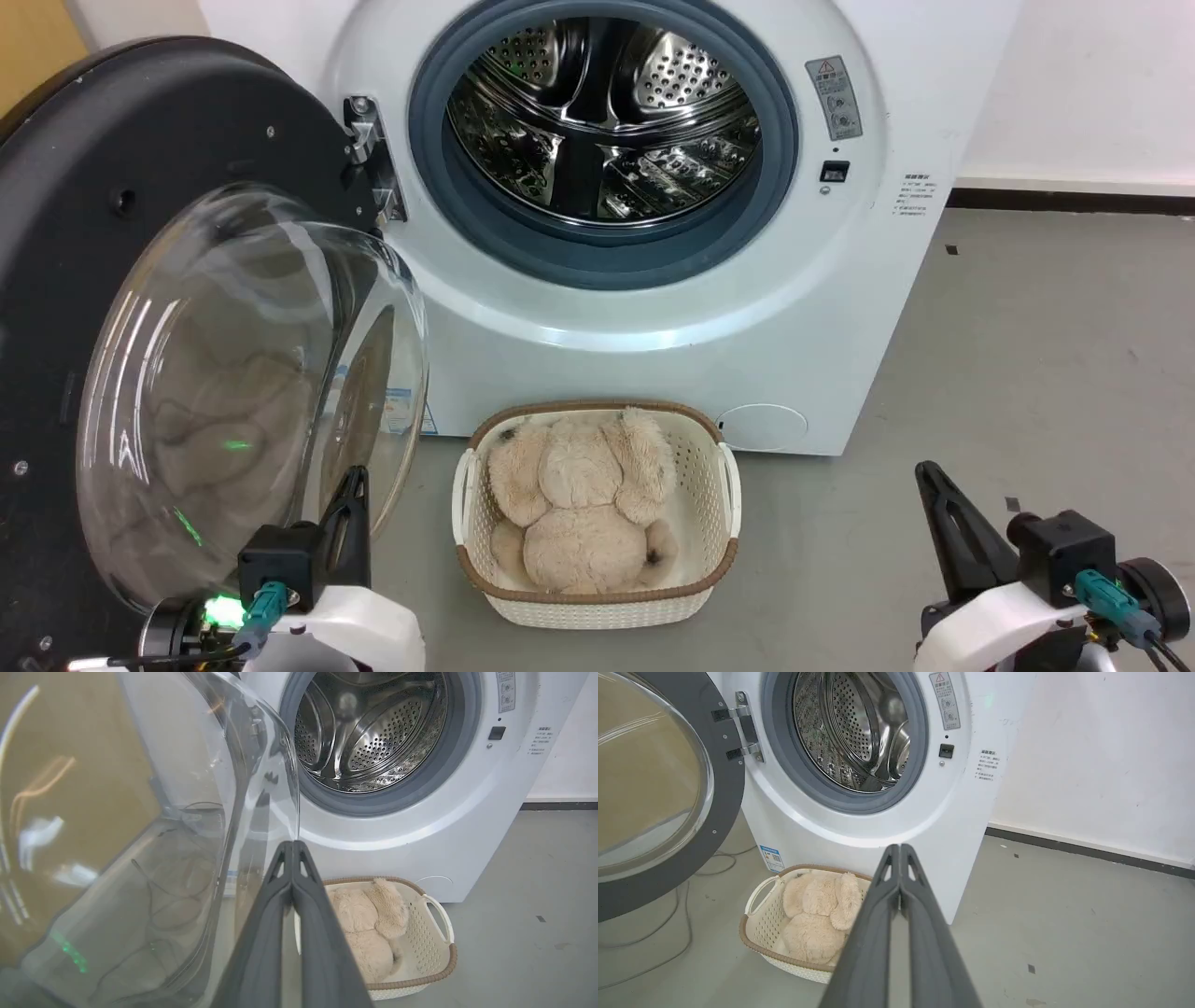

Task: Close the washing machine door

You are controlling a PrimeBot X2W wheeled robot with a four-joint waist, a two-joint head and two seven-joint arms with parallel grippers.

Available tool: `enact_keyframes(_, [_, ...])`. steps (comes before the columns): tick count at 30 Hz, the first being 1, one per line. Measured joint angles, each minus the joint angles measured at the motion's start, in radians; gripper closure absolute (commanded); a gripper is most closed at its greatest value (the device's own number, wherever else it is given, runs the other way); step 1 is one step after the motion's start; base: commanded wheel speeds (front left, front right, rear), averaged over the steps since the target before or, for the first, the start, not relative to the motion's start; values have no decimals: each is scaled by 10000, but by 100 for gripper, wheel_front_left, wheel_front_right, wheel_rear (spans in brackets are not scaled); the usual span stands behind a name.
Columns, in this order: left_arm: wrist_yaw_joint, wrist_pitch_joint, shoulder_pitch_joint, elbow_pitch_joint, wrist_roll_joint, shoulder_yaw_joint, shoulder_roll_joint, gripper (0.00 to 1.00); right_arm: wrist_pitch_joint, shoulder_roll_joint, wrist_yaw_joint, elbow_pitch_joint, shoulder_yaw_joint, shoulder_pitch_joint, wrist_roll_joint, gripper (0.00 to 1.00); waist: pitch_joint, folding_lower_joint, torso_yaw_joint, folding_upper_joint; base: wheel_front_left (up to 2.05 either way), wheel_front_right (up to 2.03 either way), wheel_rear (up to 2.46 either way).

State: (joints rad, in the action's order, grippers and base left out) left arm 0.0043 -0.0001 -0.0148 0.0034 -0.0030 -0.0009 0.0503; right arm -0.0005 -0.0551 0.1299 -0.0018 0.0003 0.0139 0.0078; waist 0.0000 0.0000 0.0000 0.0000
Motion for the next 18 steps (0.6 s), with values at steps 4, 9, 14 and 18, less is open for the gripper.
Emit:
enact_keyframes(4, [-2, 0, 0, 0, 0, 0, 0, 100, 0, 0, 0, 0, 0, 0, 0, 100, 0, 0, 0, 0, 0, 0, 0])
enact_keyframes(9, [-2, 0, 0, 0, 0, -4, 0, 100, 0, 0, 0, 0, -2, 0, 0, 100, 0, 0, 0, 0, 0, 0, 0])
enact_keyframes(14, [-2, 0, 0, 0, 0, 2, 0, 100, 0, 0, 0, 0, 2, 0, 0, 100, 0, 0, 0, 0, 0, 0, 0])
enact_keyframes(18, [-2, 0, 0, 0, 0, 0, 0, 100, 0, 0, 0, 0, 0, 0, 0, 100, 0, 0, 0, 0, 0, 0, 0])
